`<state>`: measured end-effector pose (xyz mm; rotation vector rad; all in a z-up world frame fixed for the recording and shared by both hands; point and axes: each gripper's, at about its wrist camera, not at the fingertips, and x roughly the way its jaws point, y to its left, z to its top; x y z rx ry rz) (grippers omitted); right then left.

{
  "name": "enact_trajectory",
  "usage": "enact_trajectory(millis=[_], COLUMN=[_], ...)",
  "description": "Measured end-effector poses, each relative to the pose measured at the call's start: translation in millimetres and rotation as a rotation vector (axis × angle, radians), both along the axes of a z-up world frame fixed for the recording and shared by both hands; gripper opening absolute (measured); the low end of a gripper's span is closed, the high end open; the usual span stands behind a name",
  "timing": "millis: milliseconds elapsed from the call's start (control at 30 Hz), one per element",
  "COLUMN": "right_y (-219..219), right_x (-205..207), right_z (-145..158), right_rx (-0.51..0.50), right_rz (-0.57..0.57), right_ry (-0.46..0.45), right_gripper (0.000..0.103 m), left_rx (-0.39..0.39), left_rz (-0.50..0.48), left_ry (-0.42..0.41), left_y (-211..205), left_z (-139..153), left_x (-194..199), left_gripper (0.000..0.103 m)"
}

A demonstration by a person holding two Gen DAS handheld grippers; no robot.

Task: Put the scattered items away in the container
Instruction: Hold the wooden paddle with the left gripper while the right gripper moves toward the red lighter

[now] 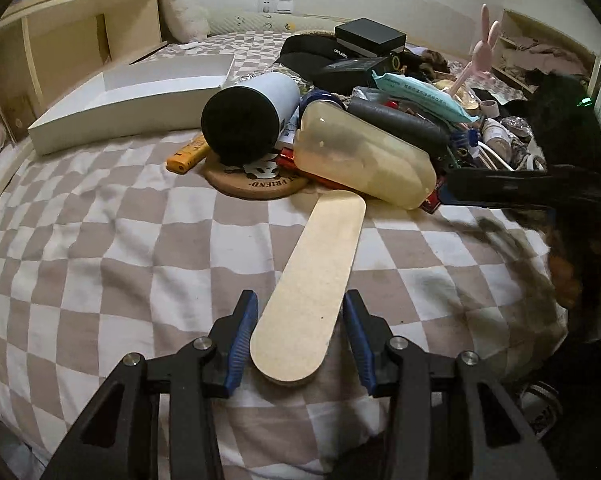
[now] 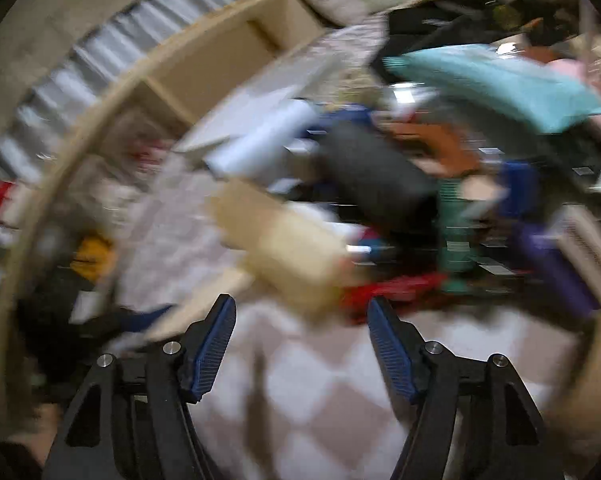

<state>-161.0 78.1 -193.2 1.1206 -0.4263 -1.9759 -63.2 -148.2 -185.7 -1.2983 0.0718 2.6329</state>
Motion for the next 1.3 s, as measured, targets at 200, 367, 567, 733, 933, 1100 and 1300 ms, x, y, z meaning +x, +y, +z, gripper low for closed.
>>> enact_trajectory(millis=[200,367,567,733,933,1100,1300], right_y=[1,5,2,-3,21,39,65], right_x=[10,-25,-54,-39,7,39,35], right_z=[21,1,-12,-18,-16,-3,-1], right_rx=[0.050,0.070,0.055,0.124,0.085,0.090,0.209], right_rz=[0.005,-0.015,-0.001,0.029,0.039,0.040,-0.014], right_ry=[0.081,-0.026,-0.087,-0.134,-0.134,-0.089,-0.042], right_gripper=[0.069,0.069,0.069,0.069,0.069,0.069,0.069], left_rx=[-0.002,-0.010,-0.022,-0.032,-0.035,-0.040,-0.058], left_rz=[0.002,0.002,-0.001,-0.001,-0.001,0.000,0.000], left_ry=[-0.001,-0.006,-0.015,-0.012,-0.012,-0.016,-0.019], left_y=[-2,0,1,2,3,3,5], left_z=[1,0,-1,-1,-1,-1,-1], left_x=[-1,-1,-2,0,1,1,0], left_gripper=[0.044,0.045,0.045,0.046,0.046,0.046,0.047])
